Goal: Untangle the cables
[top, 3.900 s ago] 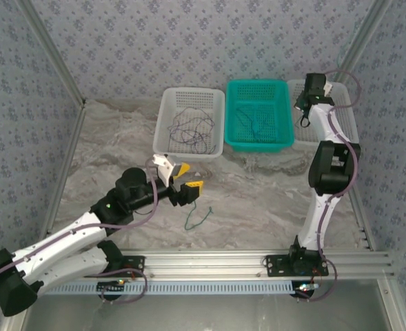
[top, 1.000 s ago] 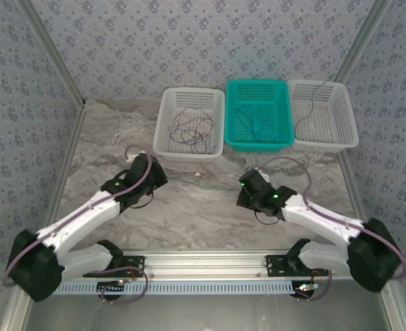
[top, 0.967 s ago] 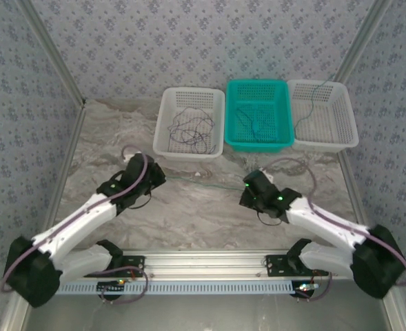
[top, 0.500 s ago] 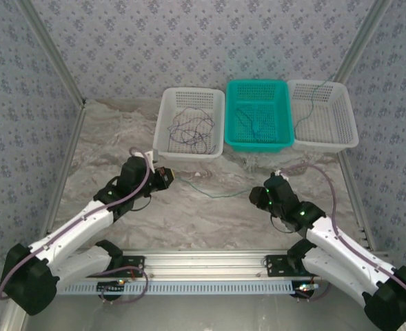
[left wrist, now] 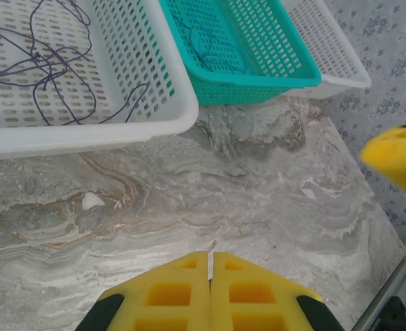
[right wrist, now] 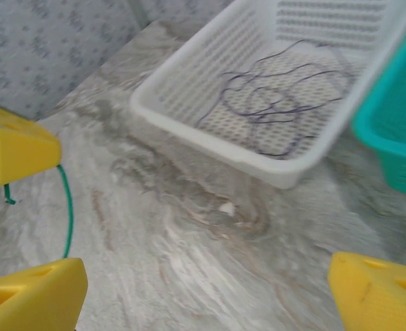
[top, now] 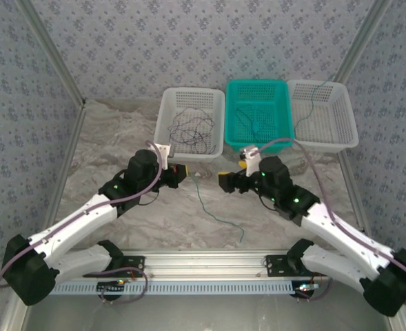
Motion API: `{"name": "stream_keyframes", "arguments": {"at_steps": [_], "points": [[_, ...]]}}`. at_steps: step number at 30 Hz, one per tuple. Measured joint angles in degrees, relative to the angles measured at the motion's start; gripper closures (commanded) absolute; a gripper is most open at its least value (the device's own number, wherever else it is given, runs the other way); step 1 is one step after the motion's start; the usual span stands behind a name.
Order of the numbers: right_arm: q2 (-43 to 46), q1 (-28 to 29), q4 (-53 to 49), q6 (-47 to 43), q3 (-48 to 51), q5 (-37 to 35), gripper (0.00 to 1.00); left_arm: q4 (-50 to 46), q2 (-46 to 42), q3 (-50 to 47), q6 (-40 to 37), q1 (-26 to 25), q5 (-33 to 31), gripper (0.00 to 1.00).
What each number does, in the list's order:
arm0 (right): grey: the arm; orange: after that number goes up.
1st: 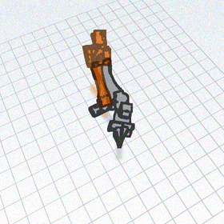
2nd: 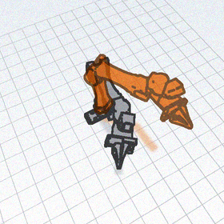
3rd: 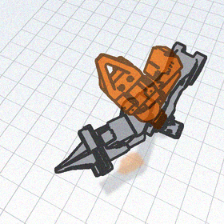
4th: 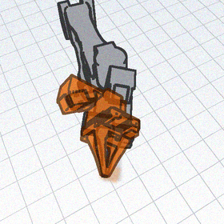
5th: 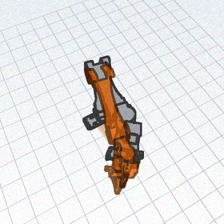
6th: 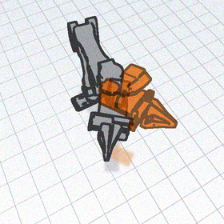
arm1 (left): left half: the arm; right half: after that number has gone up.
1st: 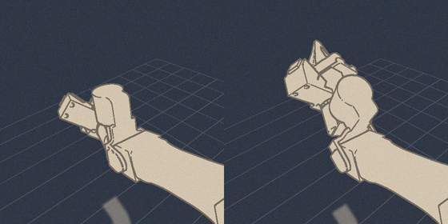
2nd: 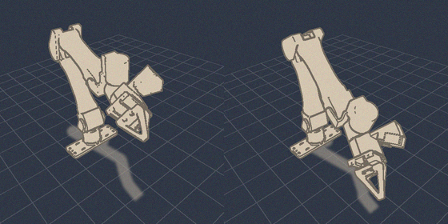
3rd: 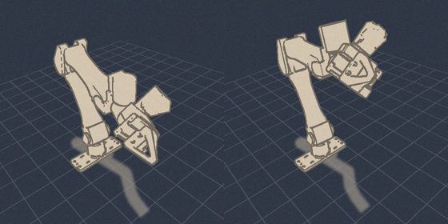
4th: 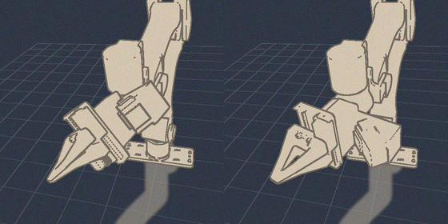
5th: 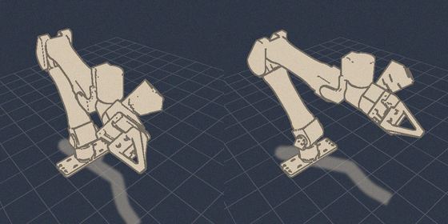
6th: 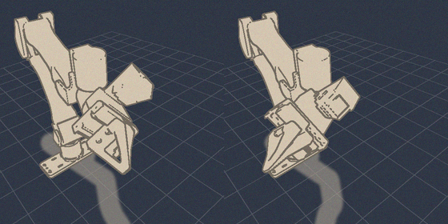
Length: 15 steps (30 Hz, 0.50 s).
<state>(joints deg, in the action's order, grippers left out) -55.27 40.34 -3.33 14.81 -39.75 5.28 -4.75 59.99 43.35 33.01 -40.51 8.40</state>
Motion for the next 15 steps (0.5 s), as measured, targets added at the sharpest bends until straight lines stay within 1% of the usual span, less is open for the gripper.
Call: {"name": "stream_keyframes", "arguments": {"at_steps": [4, 8, 9, 11, 12, 13, 15], "points": [[-8.9, 3.2, 7.1, 1.2, -0.3, 4.8, 0.15, 2.0, 0.1, 0.0, 0.2, -0.1, -0.2, 1.00], [-16.1, 8.4, 13.1, 3.1, -0.3, 7.4, 0.20, 2.7, 0.1, 0.0, 0.2, -0.1, -0.8, 1.00], [-17.7, 9.6, 14.2, 3.5, -0.5, 7.7, 0.24, 2.8, 0.1, 0.0, 0.2, -0.1, -1.1, 1.00], [-20.2, 11.3, 15.7, 4.2, -0.6, 8.0, 0.42, 3.0, 0.1, 0.0, 0.3, -0.1, -1.9, 1.00], [-21.2, 11.8, 16.3, 4.0, -0.6, 8.1, 0.55, 3.1, 0.1, 0.0, 0.5, -0.1, -2.3, 1.00], [-21.8, 11.9, 16.7, 3.9, -0.6, 8.1, 0.62, 3.1, 0.1, 0.0, 0.5, -0.1, -2.5, 1.00], [-23.0, 11.9, 17.3, 4.2, -0.6, 8.0, 0.81, 3.3, 0.1, 0.0, 0.7, -0.1, -2.9, 1.00]]}}
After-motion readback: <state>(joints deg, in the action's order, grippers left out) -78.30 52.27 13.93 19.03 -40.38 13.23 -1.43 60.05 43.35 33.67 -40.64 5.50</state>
